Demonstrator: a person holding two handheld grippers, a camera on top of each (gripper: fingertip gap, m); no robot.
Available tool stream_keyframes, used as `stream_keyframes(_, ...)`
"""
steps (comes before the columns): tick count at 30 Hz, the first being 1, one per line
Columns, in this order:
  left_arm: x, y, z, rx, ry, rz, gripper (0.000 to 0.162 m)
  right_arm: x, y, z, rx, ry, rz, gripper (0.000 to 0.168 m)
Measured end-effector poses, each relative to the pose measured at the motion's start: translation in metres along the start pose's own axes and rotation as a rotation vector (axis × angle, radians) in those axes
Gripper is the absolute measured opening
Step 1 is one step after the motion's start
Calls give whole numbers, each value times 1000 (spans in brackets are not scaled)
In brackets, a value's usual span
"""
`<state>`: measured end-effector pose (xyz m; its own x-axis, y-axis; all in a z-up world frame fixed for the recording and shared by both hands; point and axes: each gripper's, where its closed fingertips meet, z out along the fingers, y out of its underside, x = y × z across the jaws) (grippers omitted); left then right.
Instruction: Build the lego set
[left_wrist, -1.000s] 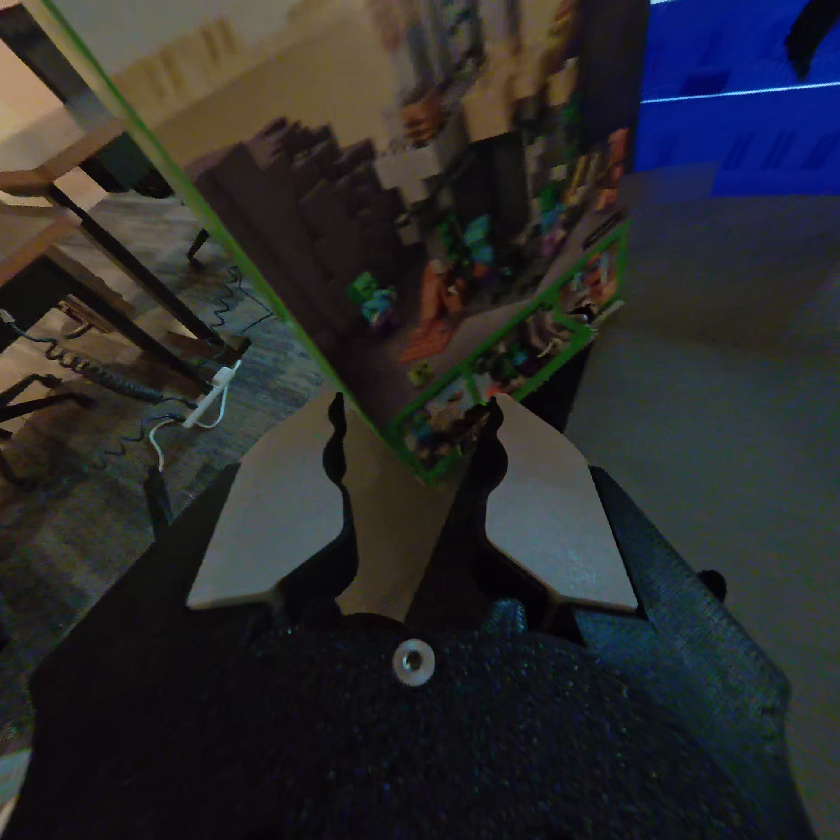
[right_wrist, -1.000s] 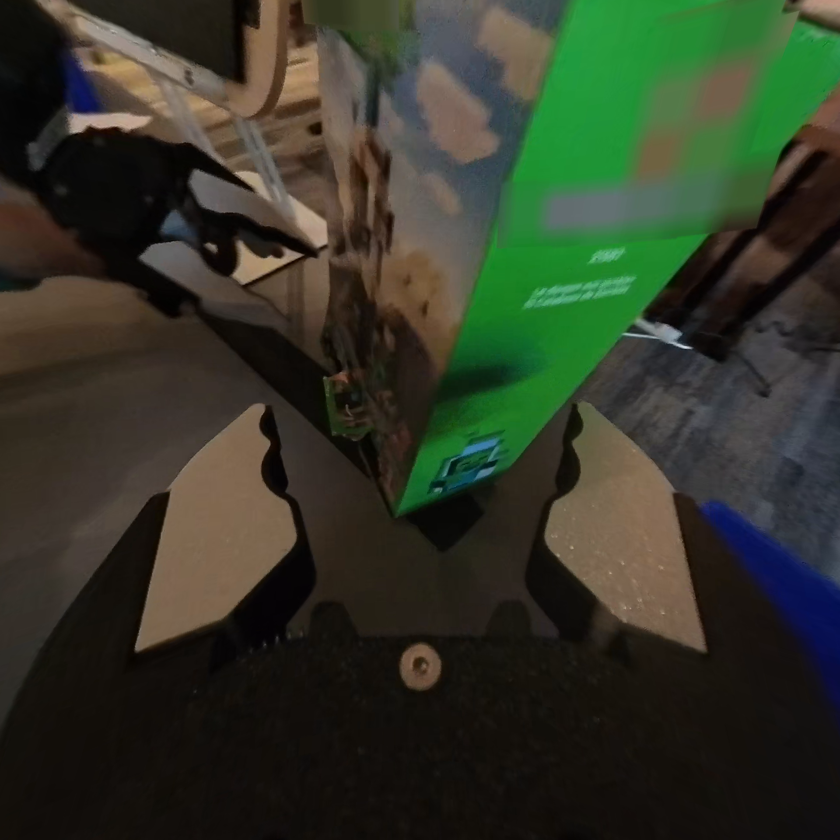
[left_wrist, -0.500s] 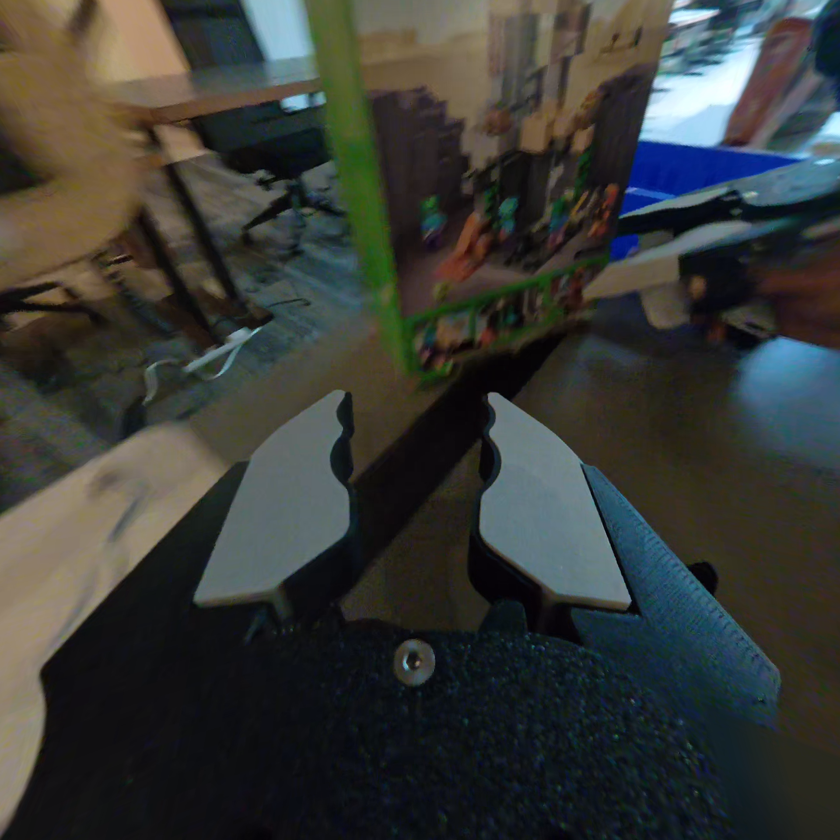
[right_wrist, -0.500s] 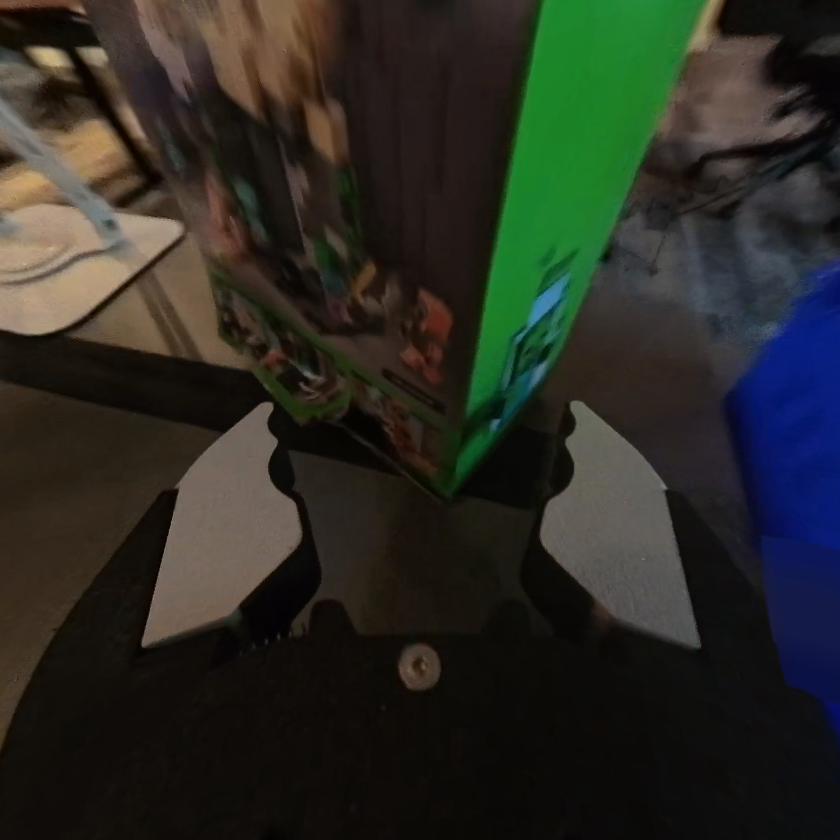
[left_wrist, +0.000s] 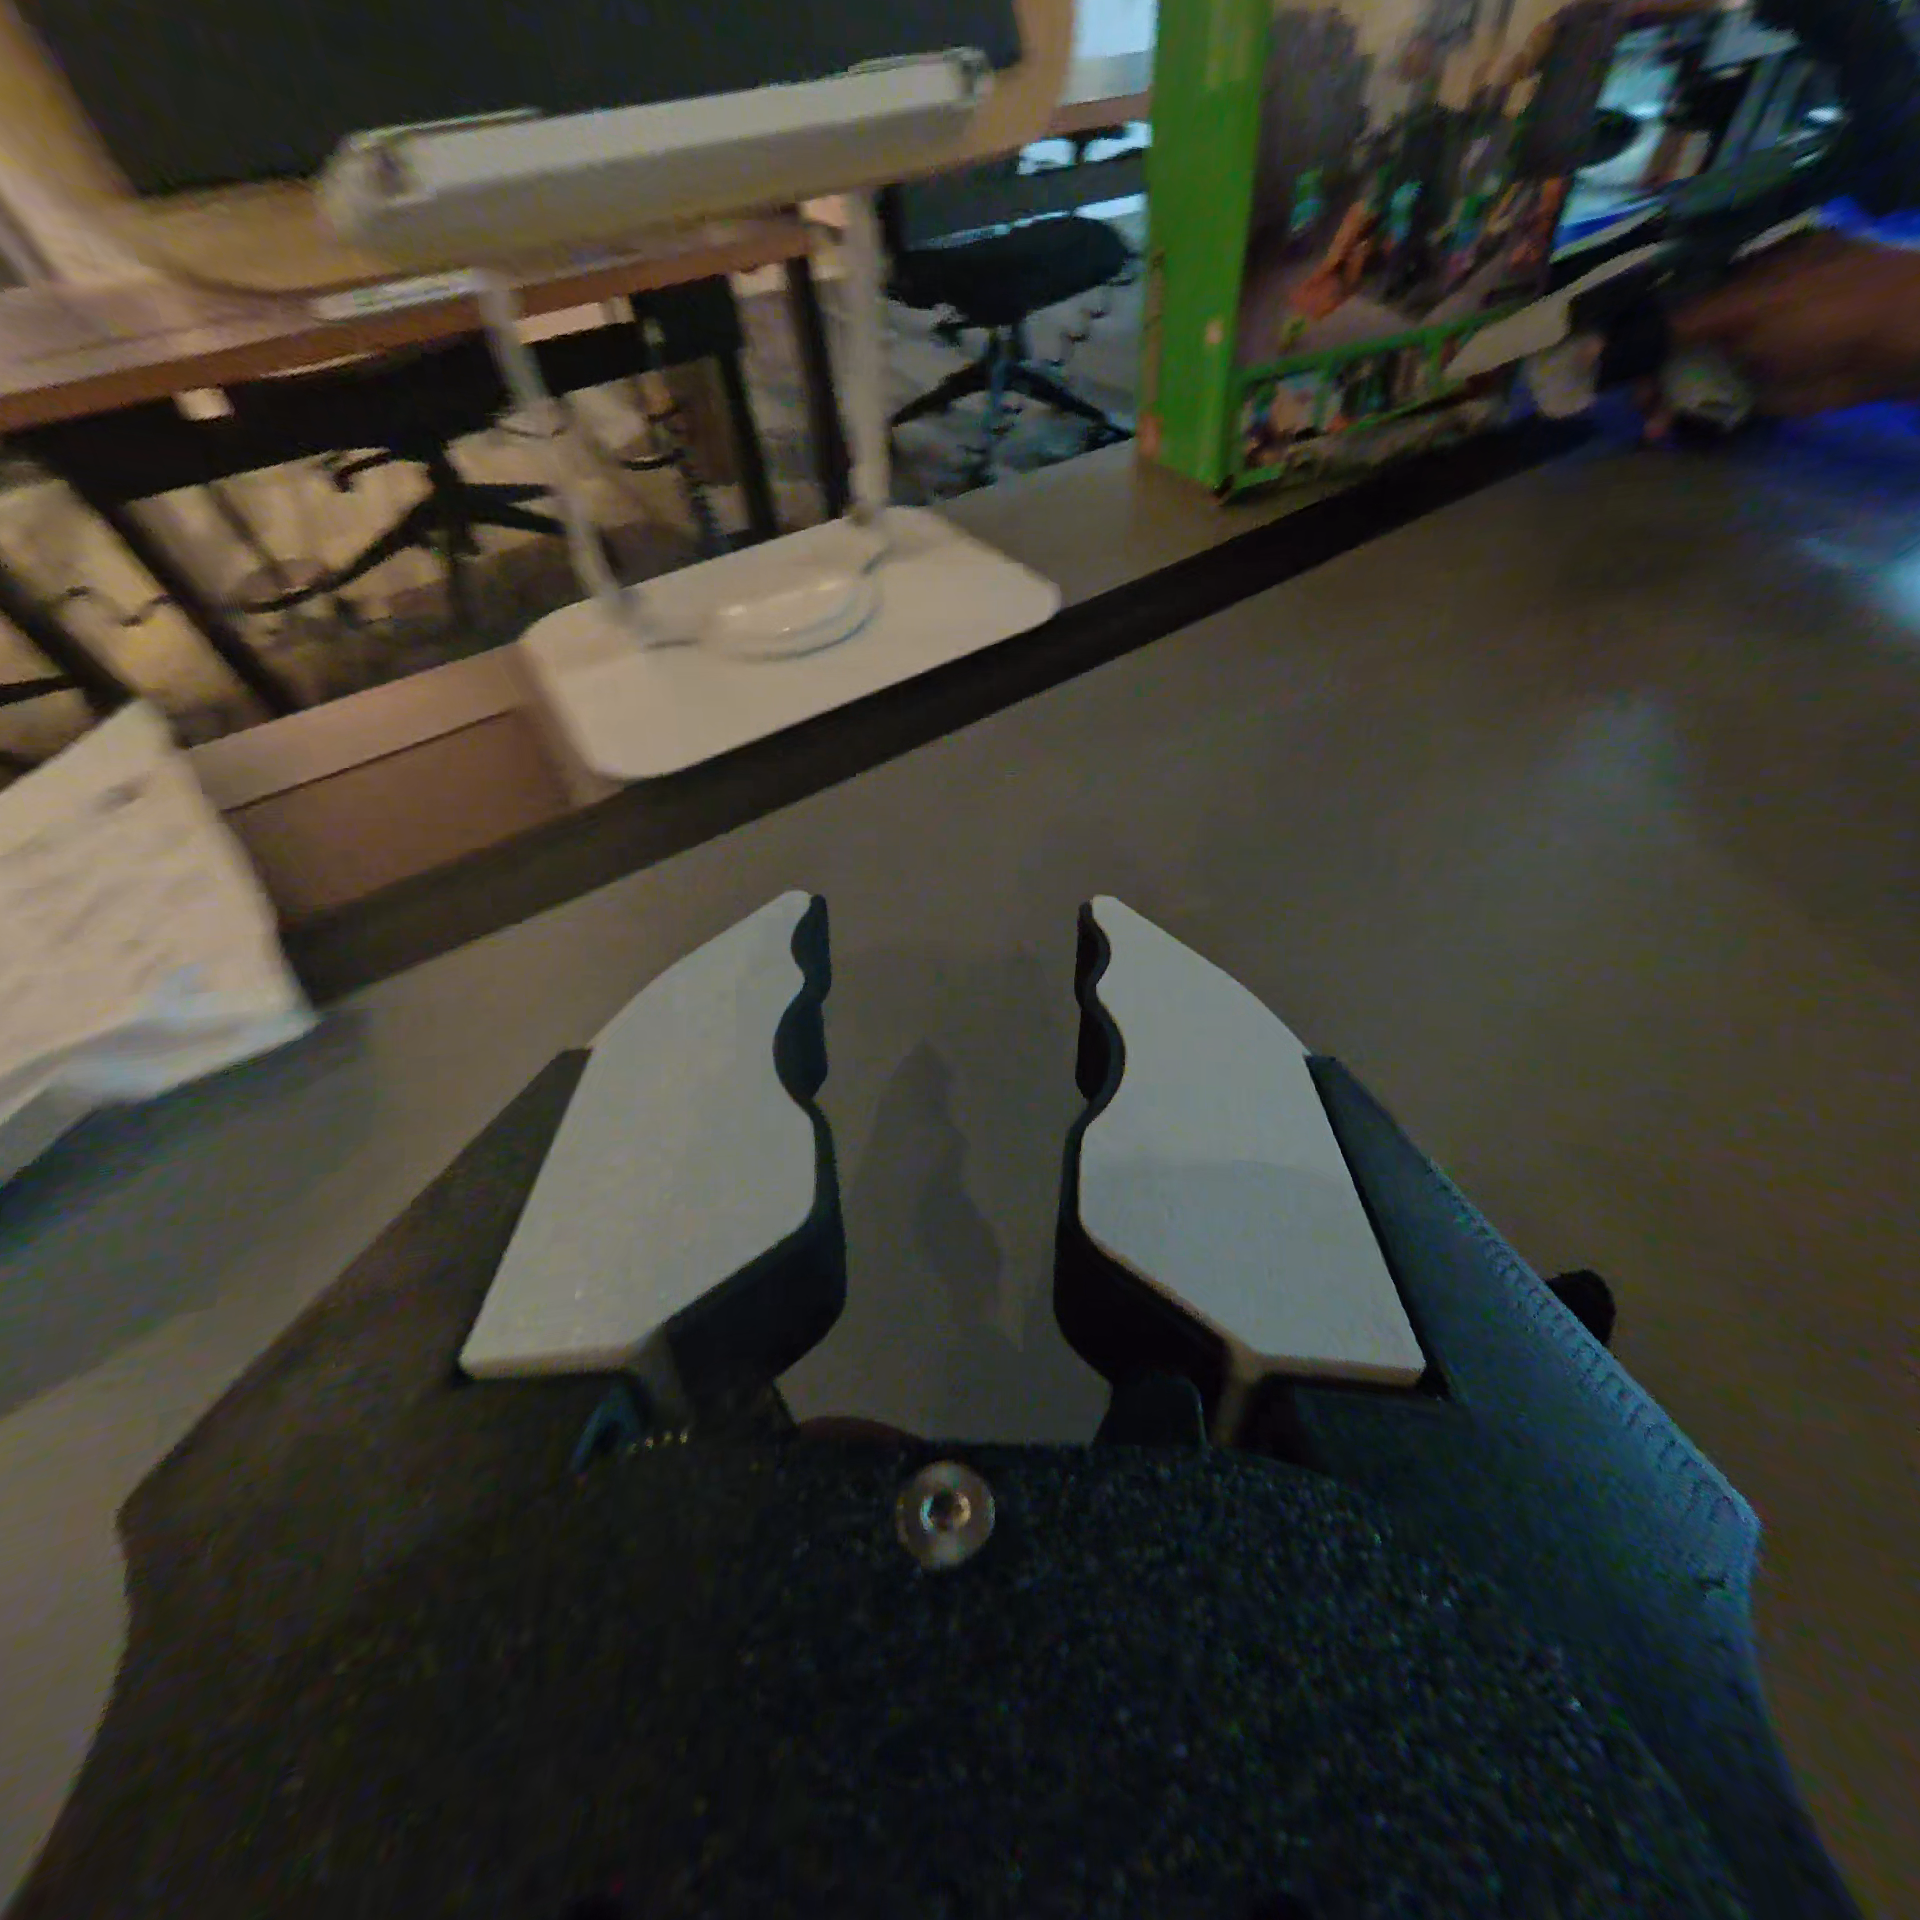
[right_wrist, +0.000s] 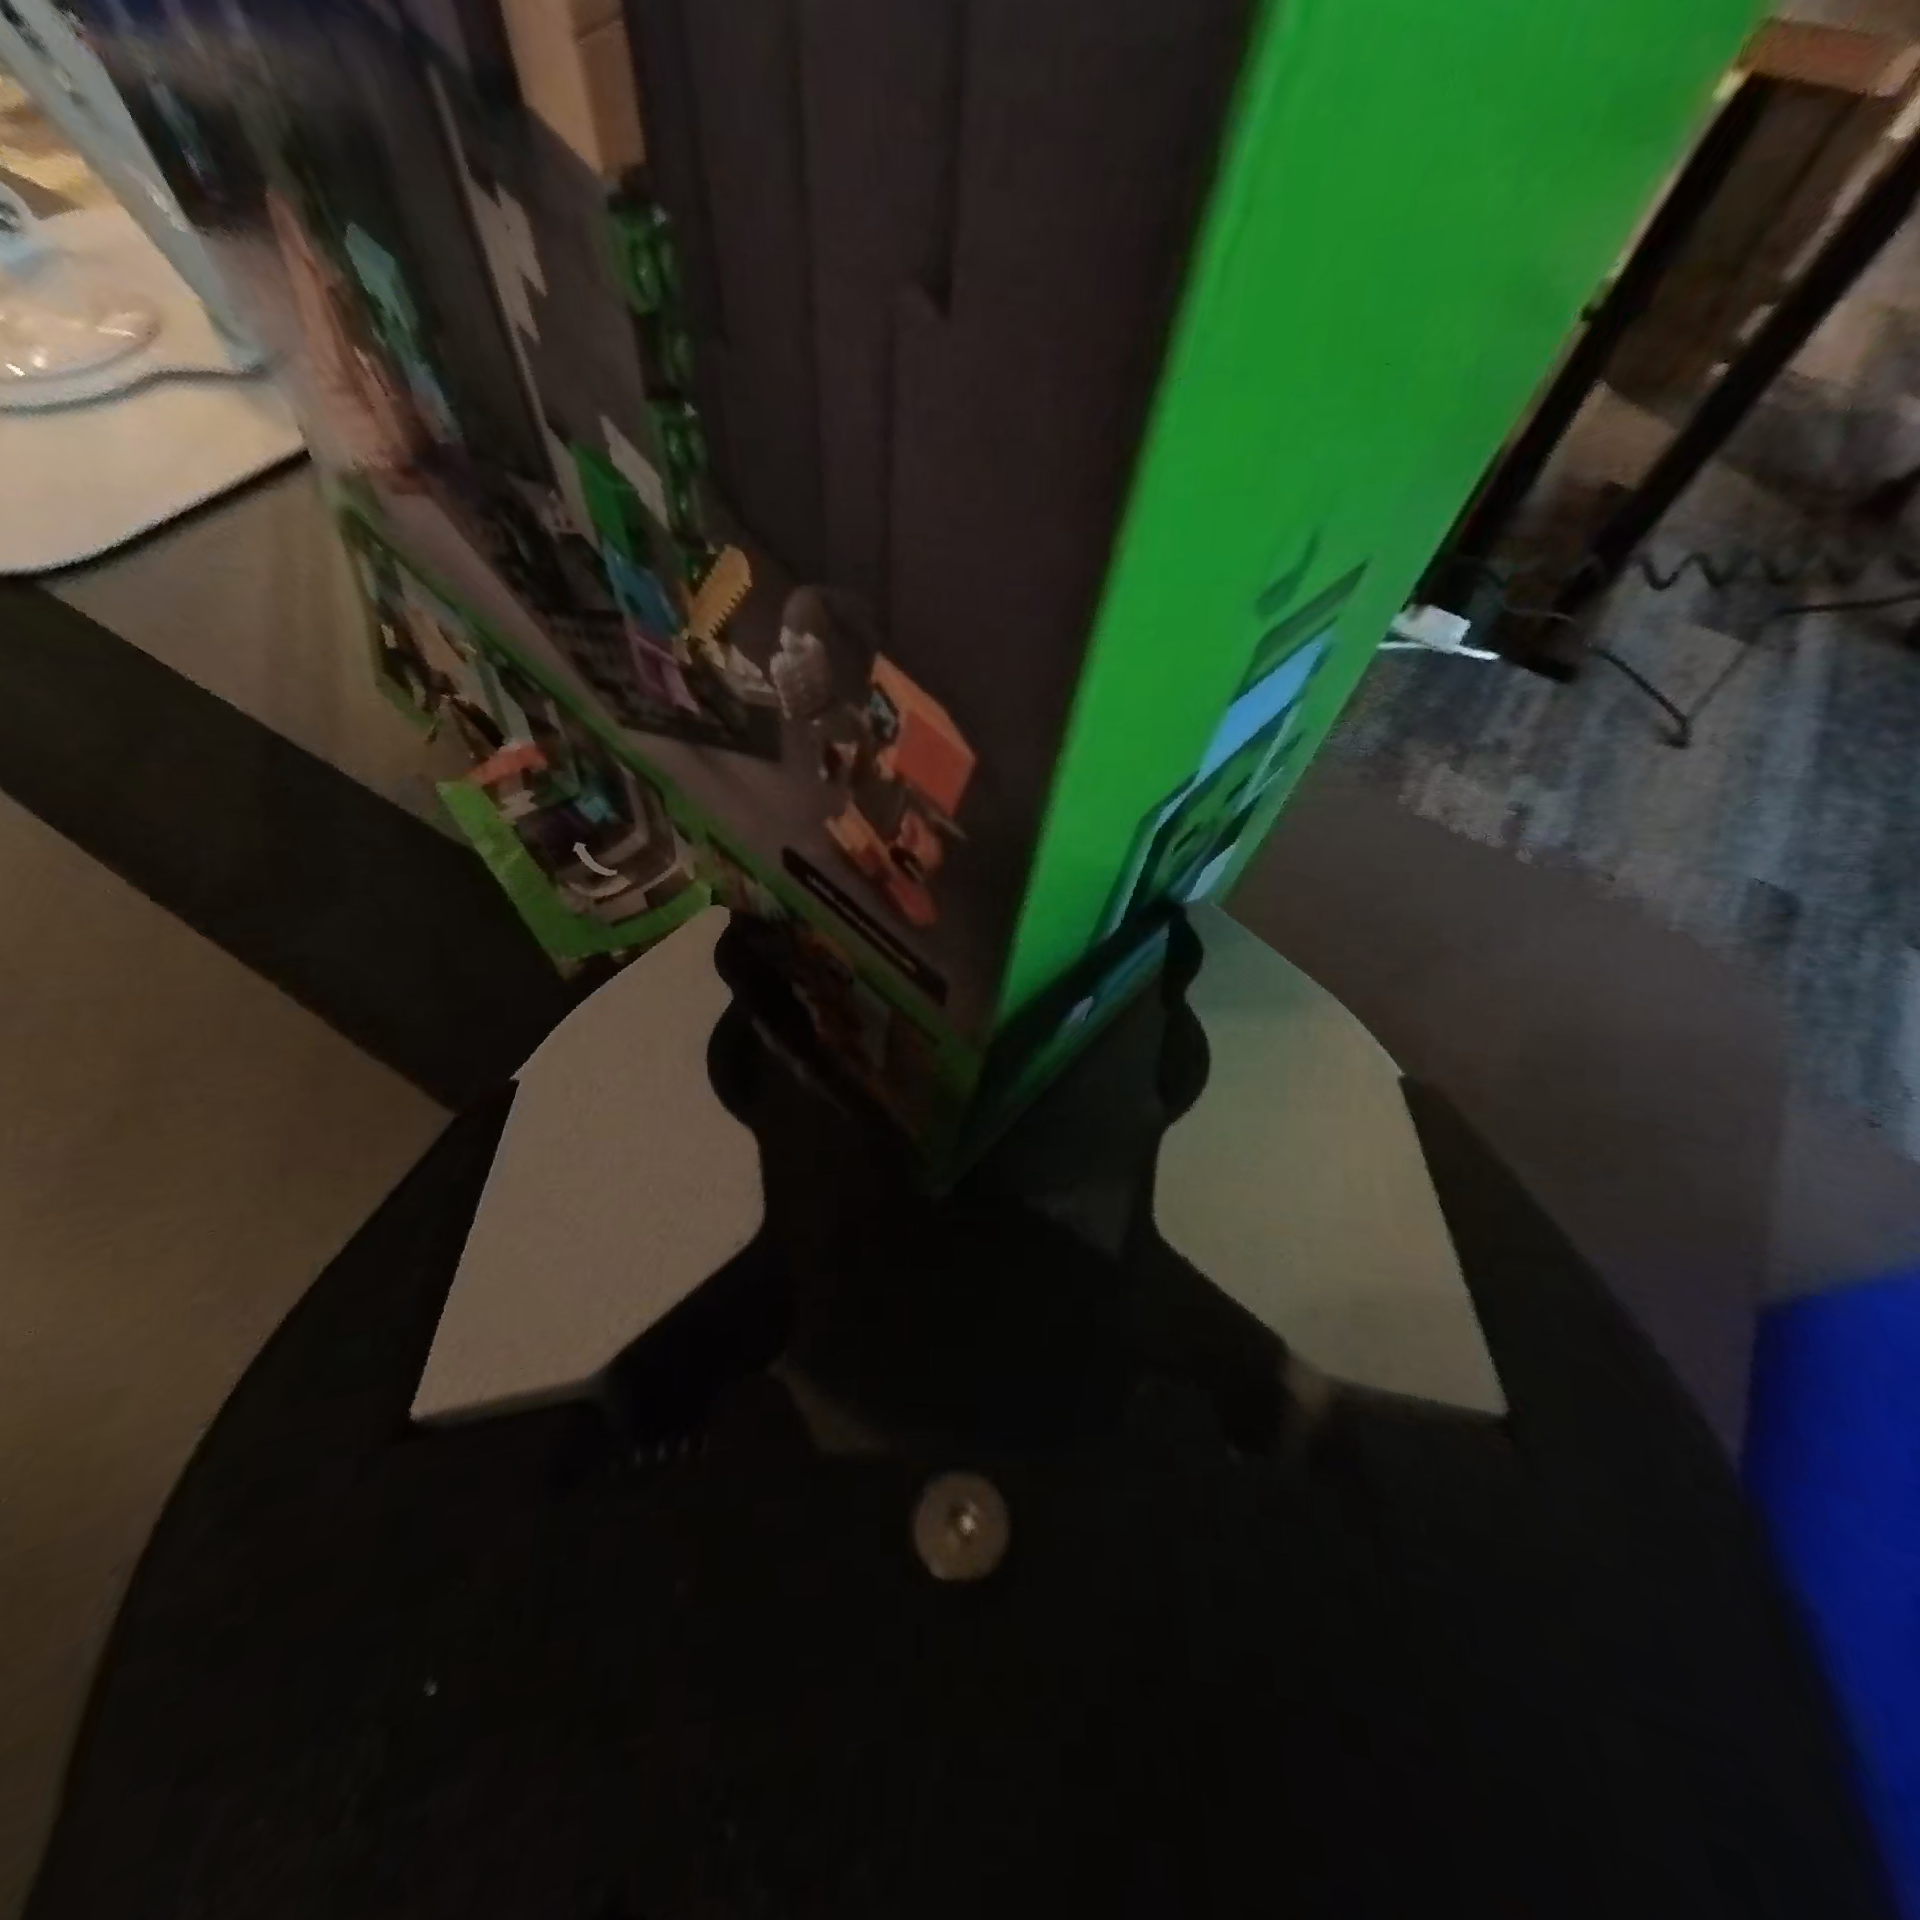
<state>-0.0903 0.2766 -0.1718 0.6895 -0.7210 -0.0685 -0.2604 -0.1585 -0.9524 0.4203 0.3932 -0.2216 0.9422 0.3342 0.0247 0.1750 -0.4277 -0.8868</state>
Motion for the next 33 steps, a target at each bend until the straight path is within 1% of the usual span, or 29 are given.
stream_keyframes(4,-14,11,-12,4,-49,-10,45,-2,-1,5,3,6,9,76)
stream_keyframes(9,-18,13,-12,15,-71,-29,45,-2,-1,0,22,29,32,73)
stream_keyframes(12,-18,13,-12,24,-76,-29,45,0,-5,-16,41,70,65,76)
stream_keyframes(14,-20,13,-13,33,-79,-38,44,-17,-11,-36,80,88,51,77)
stream_keyframes(16,-22,12,-16,47,-80,-47,43,-51,-14,-58,94,87,2,77)
stream_keyframes(17,-24,12,-18,50,-89,-44,41,-73,-14,-70,101,80,-25,74)
stream_keyframes(20,-26,12,-27,57,-83,-70,20,-147,-4,-106,104,39,-70,7)
stream_keyframes(21,-27,12,-29,60,-81,-84,13,-171,0,-116,116,12,-63,0)
stream_keyframes(22,-28,11,-32,75,-84,-75,0,-195,3,-127,133,-15,-47,0)
stream_keyframes(26,-25,7,-41,107,-69,-41,0,-270,13,-166,186,-94,1,0)
stream_keyframes(29,-15,3,-49,118,-34,-49,0,-315,17,-191,186,-112,-49,0)
stream_keyframes(33,1,0,-61,127,1,14,0,-373,29,-210,102,-215,-86,0)
